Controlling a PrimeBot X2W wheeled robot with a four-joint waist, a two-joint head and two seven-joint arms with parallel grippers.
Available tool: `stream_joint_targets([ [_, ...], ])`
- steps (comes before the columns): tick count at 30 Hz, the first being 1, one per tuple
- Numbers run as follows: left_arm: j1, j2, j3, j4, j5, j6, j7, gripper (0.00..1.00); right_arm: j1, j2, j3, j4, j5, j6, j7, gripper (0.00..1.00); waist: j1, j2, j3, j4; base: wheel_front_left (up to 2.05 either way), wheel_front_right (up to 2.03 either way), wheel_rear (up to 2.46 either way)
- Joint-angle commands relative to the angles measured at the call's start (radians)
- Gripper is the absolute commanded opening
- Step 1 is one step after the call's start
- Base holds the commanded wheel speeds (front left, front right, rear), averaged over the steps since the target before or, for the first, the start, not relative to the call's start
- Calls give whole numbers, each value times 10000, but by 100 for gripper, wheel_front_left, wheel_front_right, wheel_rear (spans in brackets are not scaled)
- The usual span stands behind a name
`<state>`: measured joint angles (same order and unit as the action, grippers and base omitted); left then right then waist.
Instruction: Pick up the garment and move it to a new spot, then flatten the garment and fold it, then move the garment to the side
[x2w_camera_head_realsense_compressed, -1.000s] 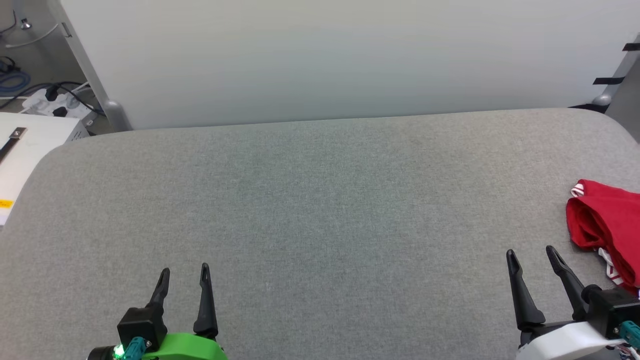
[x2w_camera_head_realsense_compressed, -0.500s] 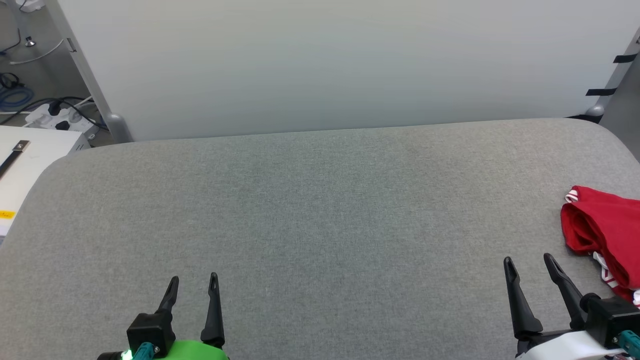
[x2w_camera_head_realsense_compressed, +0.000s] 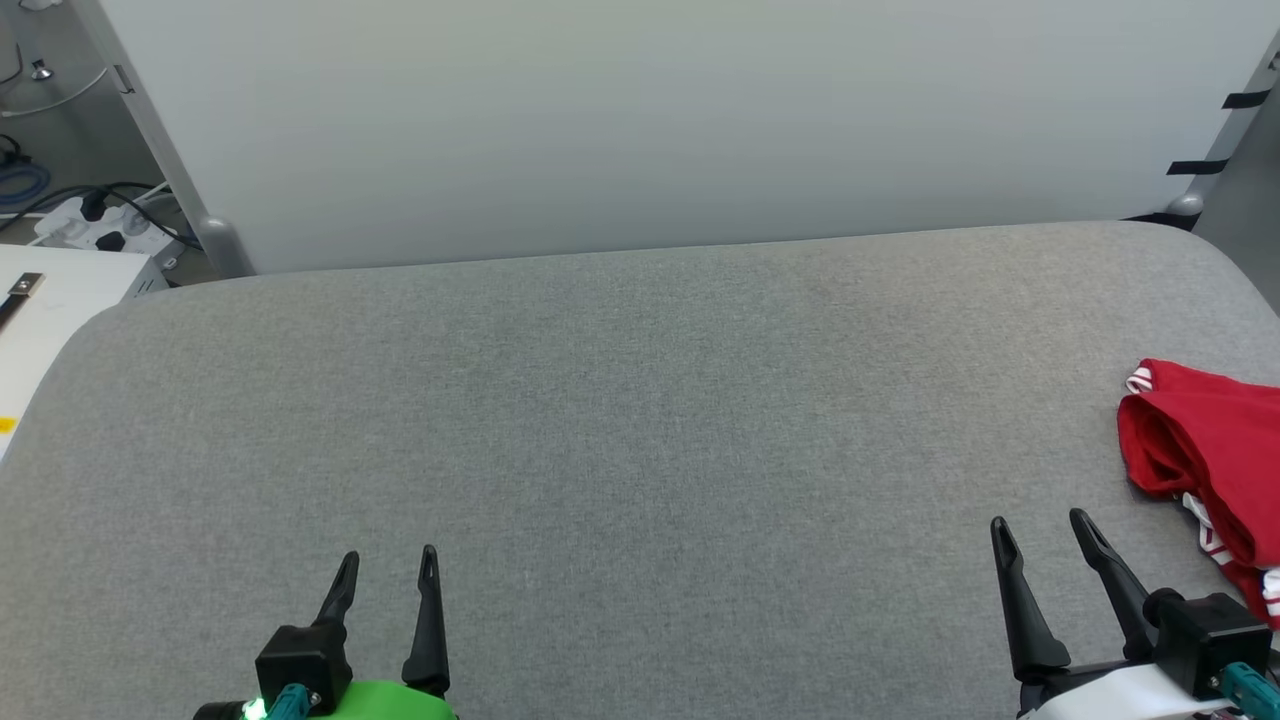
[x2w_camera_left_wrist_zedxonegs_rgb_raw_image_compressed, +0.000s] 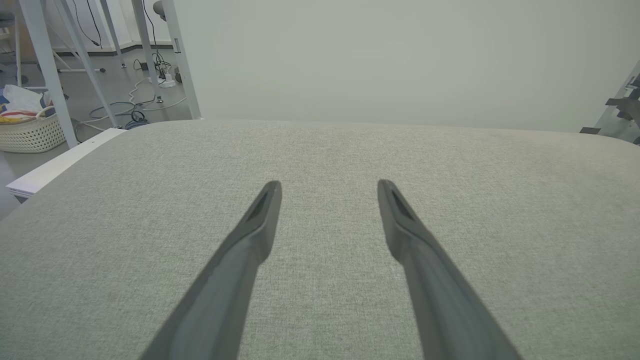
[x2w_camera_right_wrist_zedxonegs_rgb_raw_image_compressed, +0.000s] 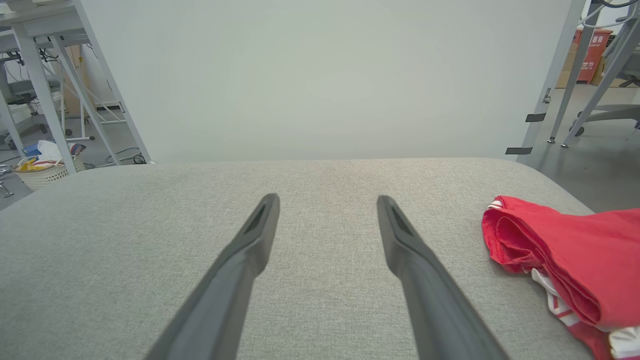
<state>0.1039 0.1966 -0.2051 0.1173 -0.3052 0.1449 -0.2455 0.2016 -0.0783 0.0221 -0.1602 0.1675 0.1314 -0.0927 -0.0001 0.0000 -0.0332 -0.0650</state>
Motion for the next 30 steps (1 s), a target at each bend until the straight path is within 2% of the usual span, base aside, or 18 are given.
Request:
stream_joint_targets([
  [1, -81, 89, -14, -26, 0, 37, -3, 100, -123, -2, 12, 56, 31, -7, -81, 100, 1, 0, 30, 9, 0, 0, 0],
  [5, -134, 107, -38, -35, -40, 29, 27, 100, -163, 13, 28, 149, 65, -7, -141, 100, 1, 0, 78, 57, 0, 0, 0],
  [6, -20, 24, -37, -6, 1, -1, 5, 0, -10, 4, 19, 125, 15, 2, -82, 0, 1, 0, 73, 49, 0, 0, 0],
  [30, -200, -249, 338, -212, 552, -262, 445, 0, -371, 54, -21, 390, -290, 0, 102, 0, 1, 0, 121, 157, 0, 0, 0],
])
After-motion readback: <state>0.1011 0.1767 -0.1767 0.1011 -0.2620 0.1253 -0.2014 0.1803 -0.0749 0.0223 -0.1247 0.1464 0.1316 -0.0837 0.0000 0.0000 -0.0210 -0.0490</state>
